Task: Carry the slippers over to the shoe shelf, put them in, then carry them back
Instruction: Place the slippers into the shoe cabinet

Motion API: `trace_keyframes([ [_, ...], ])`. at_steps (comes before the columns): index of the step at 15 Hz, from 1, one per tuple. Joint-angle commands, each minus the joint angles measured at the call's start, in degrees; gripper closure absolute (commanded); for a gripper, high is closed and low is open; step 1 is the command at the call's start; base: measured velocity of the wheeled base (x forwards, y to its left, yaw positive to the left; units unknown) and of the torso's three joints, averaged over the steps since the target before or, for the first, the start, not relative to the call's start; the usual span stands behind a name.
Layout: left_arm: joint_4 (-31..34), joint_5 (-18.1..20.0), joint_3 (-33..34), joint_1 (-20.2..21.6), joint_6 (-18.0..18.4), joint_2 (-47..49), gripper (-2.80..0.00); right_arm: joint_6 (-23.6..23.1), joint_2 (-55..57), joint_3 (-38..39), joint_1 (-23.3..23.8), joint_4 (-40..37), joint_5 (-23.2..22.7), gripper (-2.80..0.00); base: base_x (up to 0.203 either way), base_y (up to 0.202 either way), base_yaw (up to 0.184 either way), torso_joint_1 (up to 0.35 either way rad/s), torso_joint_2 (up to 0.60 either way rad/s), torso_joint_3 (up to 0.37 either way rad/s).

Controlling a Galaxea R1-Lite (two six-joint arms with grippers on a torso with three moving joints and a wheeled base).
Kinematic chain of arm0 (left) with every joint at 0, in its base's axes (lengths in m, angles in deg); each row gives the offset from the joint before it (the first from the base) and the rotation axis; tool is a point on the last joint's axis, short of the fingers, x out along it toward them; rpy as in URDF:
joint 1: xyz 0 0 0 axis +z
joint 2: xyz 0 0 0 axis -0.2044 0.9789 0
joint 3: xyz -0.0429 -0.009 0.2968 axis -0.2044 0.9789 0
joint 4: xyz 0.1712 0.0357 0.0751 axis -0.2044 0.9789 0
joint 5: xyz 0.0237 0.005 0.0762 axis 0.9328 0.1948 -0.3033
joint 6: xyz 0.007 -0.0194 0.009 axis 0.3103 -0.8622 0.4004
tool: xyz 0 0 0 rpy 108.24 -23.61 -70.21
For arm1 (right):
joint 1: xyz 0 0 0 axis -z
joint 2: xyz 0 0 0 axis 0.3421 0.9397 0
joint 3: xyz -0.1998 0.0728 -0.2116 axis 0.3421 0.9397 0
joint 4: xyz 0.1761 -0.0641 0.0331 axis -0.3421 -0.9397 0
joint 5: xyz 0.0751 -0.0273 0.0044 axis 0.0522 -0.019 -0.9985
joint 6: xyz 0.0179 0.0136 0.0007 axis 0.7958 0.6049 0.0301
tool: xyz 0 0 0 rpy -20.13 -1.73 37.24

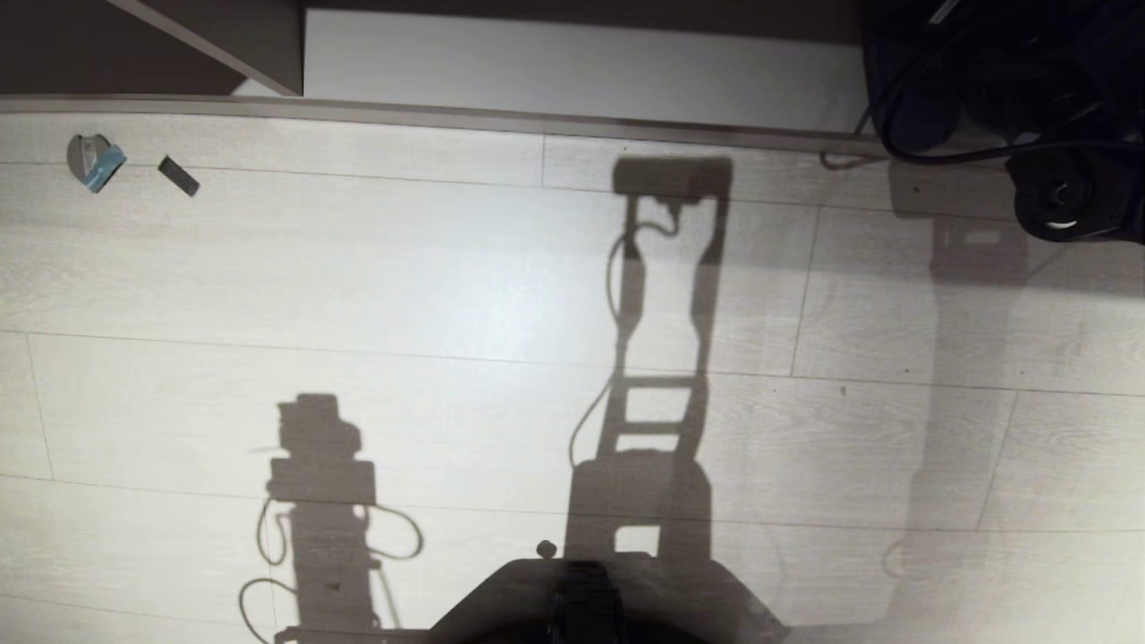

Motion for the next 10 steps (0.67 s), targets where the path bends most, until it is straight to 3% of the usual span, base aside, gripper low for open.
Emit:
trace_keyframes([
  [1, 0.01, -0.02, 0.0, 0.0, -0.02, -0.04, 0.0, -0.14, -0.3, 0.18, -0.02, 0.41, -0.03, -2.8, 0.0, 0.0, 0.0, 0.0, 0.0, 0.0],
  [10, -0.06, -0.02, 0.0, 0.0, -0.02, 0.04, 0.0, -0.85, -2.59, 2.48, -0.02, -2.66, 0.24, -2.8, 0.0, 0.0, 0.0, 0.0, 0.0, 0.0],
])
